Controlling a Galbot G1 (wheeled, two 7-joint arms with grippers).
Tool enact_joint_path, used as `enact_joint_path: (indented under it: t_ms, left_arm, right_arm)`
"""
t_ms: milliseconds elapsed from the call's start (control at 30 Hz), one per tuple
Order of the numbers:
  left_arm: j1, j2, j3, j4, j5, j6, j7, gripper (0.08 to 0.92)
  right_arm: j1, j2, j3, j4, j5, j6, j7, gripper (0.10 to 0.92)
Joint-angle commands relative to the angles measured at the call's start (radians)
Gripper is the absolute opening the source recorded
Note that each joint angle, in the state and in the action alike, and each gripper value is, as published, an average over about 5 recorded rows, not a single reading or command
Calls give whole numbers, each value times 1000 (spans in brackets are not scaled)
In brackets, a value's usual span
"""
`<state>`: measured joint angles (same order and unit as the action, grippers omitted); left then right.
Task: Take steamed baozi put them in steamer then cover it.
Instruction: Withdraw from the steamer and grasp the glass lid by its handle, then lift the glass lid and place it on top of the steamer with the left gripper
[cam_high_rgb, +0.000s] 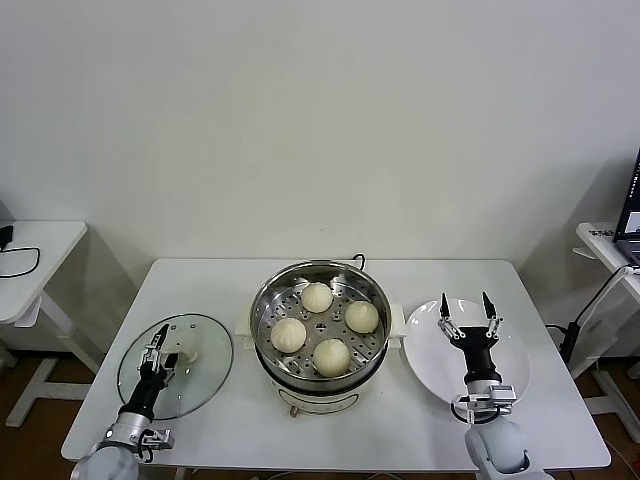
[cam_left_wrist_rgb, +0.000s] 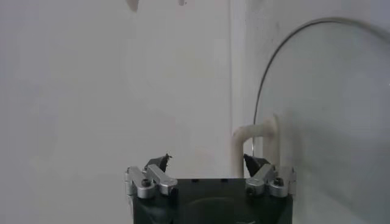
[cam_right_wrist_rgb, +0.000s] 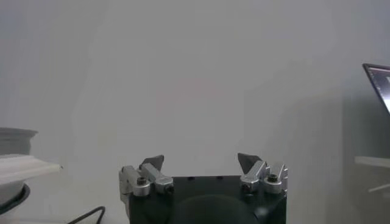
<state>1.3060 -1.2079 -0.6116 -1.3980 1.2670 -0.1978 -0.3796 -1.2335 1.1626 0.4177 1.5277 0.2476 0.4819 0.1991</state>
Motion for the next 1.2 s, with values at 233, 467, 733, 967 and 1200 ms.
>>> enact_joint_path:
  t_ms: [233,467,733,967,1200]
  left_arm:
    - [-21,1,15,26,-15,31,27,792]
    - [-20,0,17,28,-22,34,31,602]
    - [-23,0,20,42,-25,31,34,368]
    - [1,5,-5,-27,-77,32,45,197]
    - [53,41,-133,-282,-160,81,90,186]
  right_arm:
    - [-4,-6,7,9,-6,-1,4,823]
    - [-2,-5,8,6,-9,-1,5,823]
    - [6,-6,10,5,-8,-1,8,823]
    - [9,-8,11,7,-7,0,9,823]
    - [11,-7,11,-4,-6,-1,6,823]
